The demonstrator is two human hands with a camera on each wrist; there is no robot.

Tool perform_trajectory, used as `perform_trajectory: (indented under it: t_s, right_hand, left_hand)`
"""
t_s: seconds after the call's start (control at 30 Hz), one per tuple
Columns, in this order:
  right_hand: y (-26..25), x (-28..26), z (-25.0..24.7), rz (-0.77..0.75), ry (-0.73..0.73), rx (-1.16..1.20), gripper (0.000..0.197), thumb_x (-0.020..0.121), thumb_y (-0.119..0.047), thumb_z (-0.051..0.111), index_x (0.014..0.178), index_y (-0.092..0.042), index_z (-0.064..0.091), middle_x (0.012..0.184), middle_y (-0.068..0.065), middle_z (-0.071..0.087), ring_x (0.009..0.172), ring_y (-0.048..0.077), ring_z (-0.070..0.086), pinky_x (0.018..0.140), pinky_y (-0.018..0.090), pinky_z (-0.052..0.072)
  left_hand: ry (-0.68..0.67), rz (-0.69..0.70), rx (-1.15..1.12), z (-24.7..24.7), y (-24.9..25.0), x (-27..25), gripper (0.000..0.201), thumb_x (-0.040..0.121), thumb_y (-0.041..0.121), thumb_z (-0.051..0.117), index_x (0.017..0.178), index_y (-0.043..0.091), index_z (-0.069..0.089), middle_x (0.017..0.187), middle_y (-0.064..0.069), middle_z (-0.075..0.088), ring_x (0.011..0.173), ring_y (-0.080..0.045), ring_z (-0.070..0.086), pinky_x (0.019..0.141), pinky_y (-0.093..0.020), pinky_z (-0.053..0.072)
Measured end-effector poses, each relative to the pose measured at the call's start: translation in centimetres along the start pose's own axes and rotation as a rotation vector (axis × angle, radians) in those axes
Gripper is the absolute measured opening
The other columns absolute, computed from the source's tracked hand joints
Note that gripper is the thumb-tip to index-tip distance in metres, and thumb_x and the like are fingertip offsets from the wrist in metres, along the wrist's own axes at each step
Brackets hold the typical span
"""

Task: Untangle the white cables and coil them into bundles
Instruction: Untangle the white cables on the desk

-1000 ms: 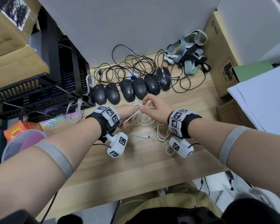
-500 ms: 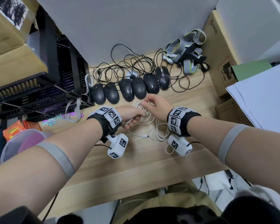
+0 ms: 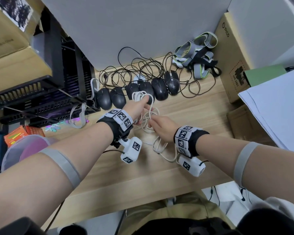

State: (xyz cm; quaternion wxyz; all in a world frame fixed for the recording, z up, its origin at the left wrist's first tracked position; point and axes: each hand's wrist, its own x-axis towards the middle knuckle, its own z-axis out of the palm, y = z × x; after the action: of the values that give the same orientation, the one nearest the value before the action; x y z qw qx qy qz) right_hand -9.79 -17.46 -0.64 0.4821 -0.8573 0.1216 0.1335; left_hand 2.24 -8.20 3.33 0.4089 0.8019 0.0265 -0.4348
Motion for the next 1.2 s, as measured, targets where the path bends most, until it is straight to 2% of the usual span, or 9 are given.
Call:
perform_trajectory:
  t_s: [0.17, 0.3, 0.43, 0.57, 0.67, 0.77, 0.97, 1.1, 1.2]
  right_hand:
    - [-1.5, 1.5, 0.3, 0.015, 0.065, 0.159, 0.039, 0.100, -0.017, 0.039, 0.063, -0.022, 0.049, 0.096, -0.007, 0.049, 0.093, 0.021, 0.052, 0.079, 0.032, 0.038]
    - [-1.6, 1.6, -0.2, 0.097, 0.049, 0.305, 0.042, 0.099, -0.014, 0.045, 0.059, -0.015, 0.054, 0.073, -0.013, 0.048, 0.055, -0.002, 0.050, 0.059, 0.024, 0.033]
    - [-1.9, 1.2, -0.9, 0.168, 0.026, 0.294, 0.040, 0.100, -0.023, 0.048, 0.062, -0.014, 0.059, 0.057, -0.010, 0.053, 0.042, -0.001, 0.048, 0.050, 0.019, 0.032]
    - [-2.1, 0.7, -1.4, 0.188, -0.030, 0.302, 0.036, 0.100, -0.019, 0.046, 0.069, -0.010, 0.063, 0.033, -0.018, 0.049, 0.033, -0.005, 0.044, 0.044, 0.014, 0.031]
    - [-2.1, 0.5, -1.1, 0.193, -0.036, 0.294, 0.031, 0.097, -0.023, 0.049, 0.070, -0.014, 0.063, 0.037, -0.012, 0.048, 0.036, 0.000, 0.042, 0.045, 0.019, 0.031]
    - [-1.4, 0.1, -0.1, 0.183, -0.086, 0.298, 0.025, 0.097, -0.024, 0.048, 0.076, -0.015, 0.057, 0.062, -0.004, 0.053, 0.057, 0.012, 0.047, 0.059, 0.028, 0.039]
    - [0.3, -1.9, 1.6, 0.077, -0.303, -0.135, 0.034, 0.102, -0.040, 0.035, 0.073, -0.025, 0.042, 0.079, -0.001, 0.053, 0.078, 0.019, 0.049, 0.073, 0.030, 0.034]
    - [0.6, -1.3, 0.4, -0.059, 0.005, -0.207, 0.032, 0.100, -0.044, 0.039, 0.072, -0.029, 0.042, 0.069, -0.006, 0.051, 0.069, 0.023, 0.051, 0.065, 0.031, 0.033]
    - [0.5, -0.4, -1.1, -0.093, 0.152, -0.262, 0.029, 0.096, -0.050, 0.044, 0.082, -0.029, 0.057, 0.077, 0.001, 0.065, 0.075, 0.027, 0.060, 0.064, 0.033, 0.039]
  left_hand:
    - [-0.068, 0.019, 0.002, 0.8, -0.2, -0.2, 0.049, 0.084, 0.051, 0.060, 0.089, 0.004, 0.073, 0.044, -0.006, 0.052, 0.037, -0.019, 0.043, 0.042, -0.020, 0.031]
    - [-0.140, 0.042, -0.024, 0.8, -0.2, -0.6, 0.029, 0.071, 0.037, 0.060, 0.075, 0.008, 0.060, 0.041, -0.004, 0.045, 0.045, -0.021, 0.042, 0.046, -0.023, 0.029]
    - [-0.212, 0.059, -0.083, 0.7, -1.1, -0.4, 0.026, 0.069, 0.032, 0.070, 0.071, 0.006, 0.066, 0.052, -0.016, 0.051, 0.049, -0.024, 0.044, 0.042, -0.020, 0.030]
    - [-0.124, 0.083, 0.014, 0.7, -1.4, 0.4, 0.037, 0.064, 0.035, 0.082, 0.072, 0.001, 0.068, 0.059, -0.021, 0.059, 0.061, -0.031, 0.053, 0.050, -0.033, 0.039]
    - [0.031, 0.072, -0.043, 0.8, -1.0, 1.0, 0.035, 0.069, 0.044, 0.073, 0.062, 0.012, 0.060, 0.052, -0.003, 0.057, 0.063, -0.029, 0.056, 0.063, -0.039, 0.043]
    - [0.023, 0.046, -0.197, 0.5, -0.5, 1.0, 0.039, 0.083, 0.044, 0.065, 0.068, 0.009, 0.057, 0.053, -0.005, 0.061, 0.066, -0.030, 0.064, 0.072, -0.042, 0.051]
    - [0.135, 0.021, -0.075, -0.8, 0.8, 1.5, 0.043, 0.089, 0.049, 0.059, 0.066, 0.015, 0.048, 0.046, 0.001, 0.041, 0.029, -0.016, 0.036, 0.044, -0.023, 0.035]
    - [0.006, 0.029, 0.501, -1.0, 0.0, 0.4, 0.059, 0.090, 0.066, 0.054, 0.067, 0.013, 0.052, 0.045, 0.001, 0.050, 0.030, -0.011, 0.043, 0.034, -0.016, 0.036]
    - [-0.188, -0.008, 0.532, -0.9, -1.2, 0.7, 0.077, 0.073, 0.090, 0.046, 0.065, 0.014, 0.051, 0.049, -0.004, 0.049, 0.036, -0.016, 0.040, 0.042, -0.020, 0.034]
